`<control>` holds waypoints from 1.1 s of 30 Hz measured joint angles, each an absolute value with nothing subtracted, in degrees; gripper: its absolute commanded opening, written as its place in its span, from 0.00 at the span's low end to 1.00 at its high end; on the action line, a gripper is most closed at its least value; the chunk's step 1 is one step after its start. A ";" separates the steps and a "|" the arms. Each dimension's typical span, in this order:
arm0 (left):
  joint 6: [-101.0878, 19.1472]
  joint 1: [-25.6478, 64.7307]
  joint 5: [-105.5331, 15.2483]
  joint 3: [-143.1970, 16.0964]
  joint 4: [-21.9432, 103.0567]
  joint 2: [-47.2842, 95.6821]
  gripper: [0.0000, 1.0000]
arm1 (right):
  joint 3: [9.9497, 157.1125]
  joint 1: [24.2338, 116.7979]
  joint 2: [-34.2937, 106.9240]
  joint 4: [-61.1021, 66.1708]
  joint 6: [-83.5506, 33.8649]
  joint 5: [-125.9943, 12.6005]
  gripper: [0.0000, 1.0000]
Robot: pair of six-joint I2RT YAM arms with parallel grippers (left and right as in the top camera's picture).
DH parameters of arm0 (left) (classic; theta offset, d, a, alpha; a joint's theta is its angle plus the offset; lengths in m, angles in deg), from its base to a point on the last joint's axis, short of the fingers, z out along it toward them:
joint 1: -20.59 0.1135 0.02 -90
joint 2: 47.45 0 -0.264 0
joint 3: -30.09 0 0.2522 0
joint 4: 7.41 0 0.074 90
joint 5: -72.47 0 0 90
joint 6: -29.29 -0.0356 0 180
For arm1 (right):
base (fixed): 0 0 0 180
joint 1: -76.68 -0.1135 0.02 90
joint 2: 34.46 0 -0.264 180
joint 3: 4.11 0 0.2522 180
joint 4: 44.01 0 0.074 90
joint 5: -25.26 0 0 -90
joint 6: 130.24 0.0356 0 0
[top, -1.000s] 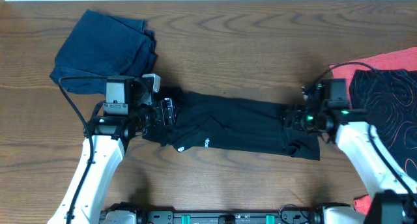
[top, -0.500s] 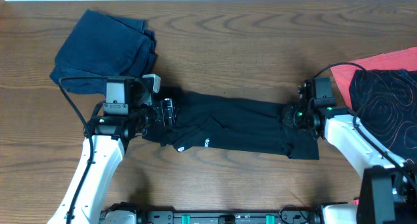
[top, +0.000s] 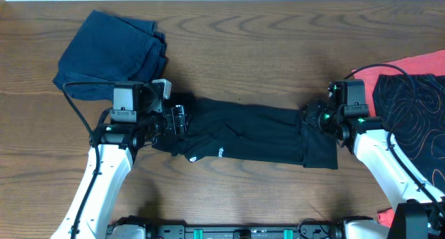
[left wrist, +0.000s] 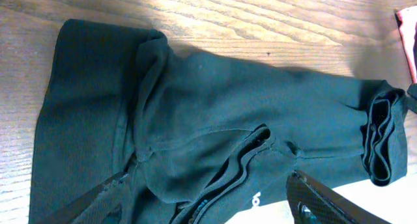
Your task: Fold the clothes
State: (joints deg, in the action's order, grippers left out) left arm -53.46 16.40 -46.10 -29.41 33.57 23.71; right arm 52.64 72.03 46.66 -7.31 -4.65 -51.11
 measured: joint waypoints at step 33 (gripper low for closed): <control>-54.99 16.40 -46.08 -29.41 36.00 23.71 0.84 | 50.14 95.38 57.64 1.32 -39.14 -30.87 0.56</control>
